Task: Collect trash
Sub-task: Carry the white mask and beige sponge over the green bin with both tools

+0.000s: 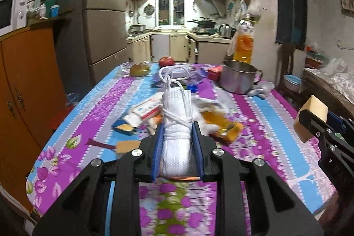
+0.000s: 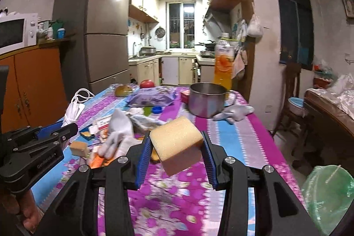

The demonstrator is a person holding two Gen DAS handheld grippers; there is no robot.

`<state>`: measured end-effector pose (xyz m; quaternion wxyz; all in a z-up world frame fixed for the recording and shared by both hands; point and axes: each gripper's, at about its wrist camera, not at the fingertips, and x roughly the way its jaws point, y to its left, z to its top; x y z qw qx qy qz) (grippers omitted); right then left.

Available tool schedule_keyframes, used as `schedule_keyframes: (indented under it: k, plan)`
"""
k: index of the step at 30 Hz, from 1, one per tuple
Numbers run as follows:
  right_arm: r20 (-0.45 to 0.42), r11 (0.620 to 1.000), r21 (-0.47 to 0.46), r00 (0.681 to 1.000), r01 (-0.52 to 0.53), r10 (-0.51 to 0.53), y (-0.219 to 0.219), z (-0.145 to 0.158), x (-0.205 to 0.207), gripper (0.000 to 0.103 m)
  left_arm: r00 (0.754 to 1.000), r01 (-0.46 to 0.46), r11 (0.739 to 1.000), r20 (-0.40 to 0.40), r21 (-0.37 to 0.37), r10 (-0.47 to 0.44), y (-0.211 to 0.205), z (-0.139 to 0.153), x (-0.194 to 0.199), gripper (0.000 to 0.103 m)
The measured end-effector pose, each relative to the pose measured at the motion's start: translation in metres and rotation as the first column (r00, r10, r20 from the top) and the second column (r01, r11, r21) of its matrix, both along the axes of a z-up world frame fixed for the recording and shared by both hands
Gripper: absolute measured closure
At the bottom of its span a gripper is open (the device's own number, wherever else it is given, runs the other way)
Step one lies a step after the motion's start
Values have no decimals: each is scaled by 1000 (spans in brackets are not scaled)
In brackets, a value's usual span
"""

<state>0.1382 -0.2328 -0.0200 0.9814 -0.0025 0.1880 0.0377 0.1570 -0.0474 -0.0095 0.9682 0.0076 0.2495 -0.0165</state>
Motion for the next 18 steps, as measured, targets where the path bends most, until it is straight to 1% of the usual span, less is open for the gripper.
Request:
schedule_keyframes:
  k: [2,8,14,18]
  plan:
    - [-1,1000,-3,1000,21,-21,-12,2,-4,59,1000,29,1000,3,0,-29,-16,2,0,79]
    - [5,993,-9,993,119,-119,-68,13,-25,59,993,122,993,1,2,-122,-68,7,1,79]
    - [17,974,-13,974,228,-228,-132,22,-54,59,974,227,974,3,1,-227,-128,14,-2,79]
    - [23,957,-17,957,288,-288,-170,25,-74,59,957,291,957,14,3,-291,-166,19,-7,79]
